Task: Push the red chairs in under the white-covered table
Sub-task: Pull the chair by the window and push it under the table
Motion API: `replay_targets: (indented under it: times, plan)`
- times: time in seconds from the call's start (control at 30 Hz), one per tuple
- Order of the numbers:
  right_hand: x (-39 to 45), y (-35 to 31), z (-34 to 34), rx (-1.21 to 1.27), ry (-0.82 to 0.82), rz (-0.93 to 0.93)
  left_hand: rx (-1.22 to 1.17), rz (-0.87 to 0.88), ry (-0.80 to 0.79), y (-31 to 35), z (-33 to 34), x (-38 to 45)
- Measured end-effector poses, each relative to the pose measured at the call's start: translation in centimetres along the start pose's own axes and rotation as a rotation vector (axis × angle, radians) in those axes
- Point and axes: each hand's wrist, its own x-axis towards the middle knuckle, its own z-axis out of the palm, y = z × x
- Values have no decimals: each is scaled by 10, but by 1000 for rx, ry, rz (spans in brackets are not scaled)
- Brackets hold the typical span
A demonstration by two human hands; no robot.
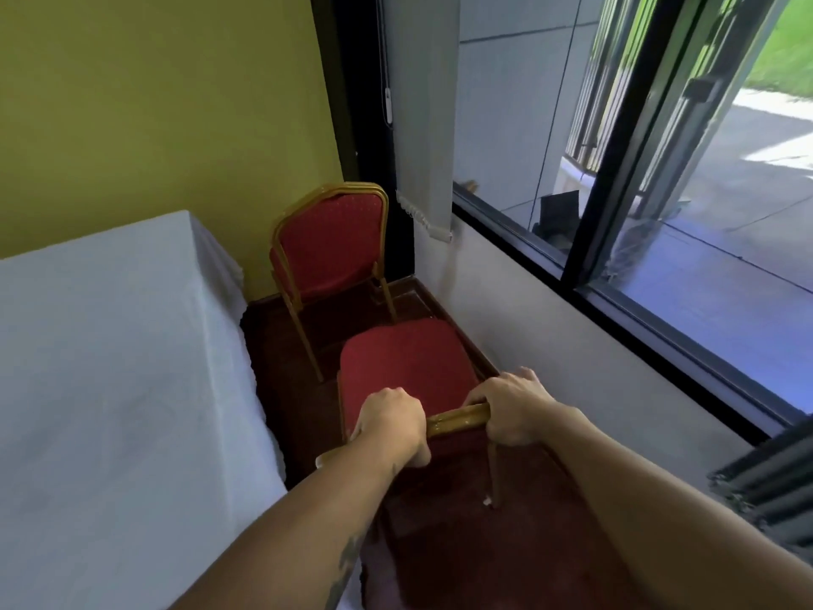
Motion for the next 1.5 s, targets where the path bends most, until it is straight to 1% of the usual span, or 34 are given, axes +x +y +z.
replay_targets:
  times: [0.13, 0.2, 0.23, 0.3, 0.37, 0.43, 0.5, 0.53, 0.57, 0.6, 0.67, 0.77, 0.8, 0.83, 0.9, 1.07, 1.27, 1.5]
  plan:
    - [-10, 29, -2, -1, 53, 97, -26, -4, -7, 33, -10, 0]
    - [-14, 43, 2, 47, 115, 231, -59, -10, 14, 46, -16, 1]
    - [-17, 49, 6, 131, 163, 323, -81, -13, 30, 52, -19, 2]
    - [-21, 60, 16, 441, 241, 504, -115, -10, 70, 64, -23, 4]
    - [-26, 63, 22, 814, 327, 627, -121, -1, 99, 74, -27, 5]
    - [-30, 60, 22, 1299, 442, 749, -112, 15, 134, 84, -30, 5]
    - [-30, 57, 24, 1810, 534, 779, -119, 43, 158, 91, -29, 6]
    - [-30, 53, 26, 1972, 541, 762, -127, 60, 168, 94, -29, 7]
    - [-30, 48, 26, 2053, 515, 720, -136, 84, 176, 95, -30, 8]
    - [-28, 44, 26, 2061, 484, 692, -146, 109, 177, 95, -32, 9]
    - [-19, 38, 25, 1959, 453, 699, -153, 149, 116, 91, -36, 12]
    - [-12, 35, 20, 1771, 541, 781, -225, 170, -130, 80, -36, 19]
    - [-11, 34, 20, 1741, 567, 791, -247, 177, -196, 77, -33, 19]
    - [-10, 34, 20, 1733, 591, 792, -254, 182, -225, 76, -32, 19]
    - [-9, 36, 21, 1737, 622, 781, -245, 188, -227, 76, -33, 18]
    - [-11, 55, 14, 1657, 606, 764, -300, 221, -228, 90, -47, 12]
    - [-21, 80, -3, 1545, 458, 716, -389, 236, -292, 112, -53, 15]
    - [8, 79, -20, 1449, 341, 658, -465, 179, -311, 99, -57, 27]
